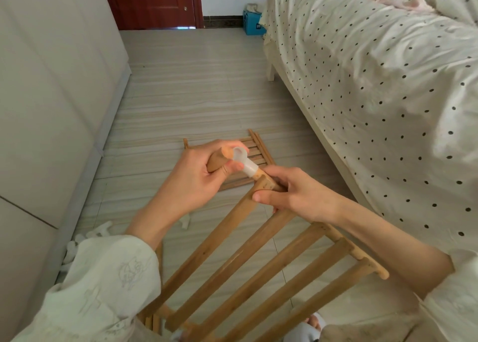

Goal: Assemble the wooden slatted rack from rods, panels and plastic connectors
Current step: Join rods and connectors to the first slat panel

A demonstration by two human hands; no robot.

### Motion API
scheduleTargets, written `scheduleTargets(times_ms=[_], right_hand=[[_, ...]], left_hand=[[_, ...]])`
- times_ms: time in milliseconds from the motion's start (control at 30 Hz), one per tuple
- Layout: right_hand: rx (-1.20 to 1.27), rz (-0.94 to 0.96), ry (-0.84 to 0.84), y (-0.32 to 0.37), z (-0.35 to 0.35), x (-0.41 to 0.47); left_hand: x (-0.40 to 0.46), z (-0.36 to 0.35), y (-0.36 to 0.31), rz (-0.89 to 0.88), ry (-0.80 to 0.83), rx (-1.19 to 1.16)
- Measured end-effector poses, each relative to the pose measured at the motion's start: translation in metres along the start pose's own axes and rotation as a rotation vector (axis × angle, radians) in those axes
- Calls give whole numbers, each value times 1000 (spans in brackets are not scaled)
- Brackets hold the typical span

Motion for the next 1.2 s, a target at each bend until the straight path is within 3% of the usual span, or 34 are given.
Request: scheduleTargets(times_ms=[167, 300, 367, 467, 600, 667, 1033, 1133, 1200], right_hand=[[-145, -23, -146, 5, -2, 2], [-635, -139, -258, 9, -4, 2], [-873, -94, -372, 14, -5, 2], [-1057, 66, -552, 20, -11, -1], [-1094, 131, -516, 7, -31, 0], [-1104, 120, -516, 3, -37, 1], [-1042, 112, -469, 1, -42, 16], [-922, 100, -421, -5, -36, 16], [-783, 68, -351, -9, -30, 14]], left_hand=[[-1, 3, 4, 83, -137, 106], [-1, -1, 9, 273, -198, 124], [0, 0, 12, 373, -196, 89], [1, 0, 20, 554, -149, -26], [-9, -10, 33, 810, 74, -281], [-15, -10, 36, 863, 109, -344], [-21, 0, 36, 666, 76, -410], [-22, 6, 32, 465, 228, -503], [-23, 4, 30, 383, 318, -429]])
Point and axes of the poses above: each hand's wrist, its own x-axis towards the middle knuckle, its own z-axis out of the back of the hand, y = z × x, the point moved 5 cm from there along x, towards the middle knuckle, and after that the axes turned 11 degrees about y, right-handed, at the moved point
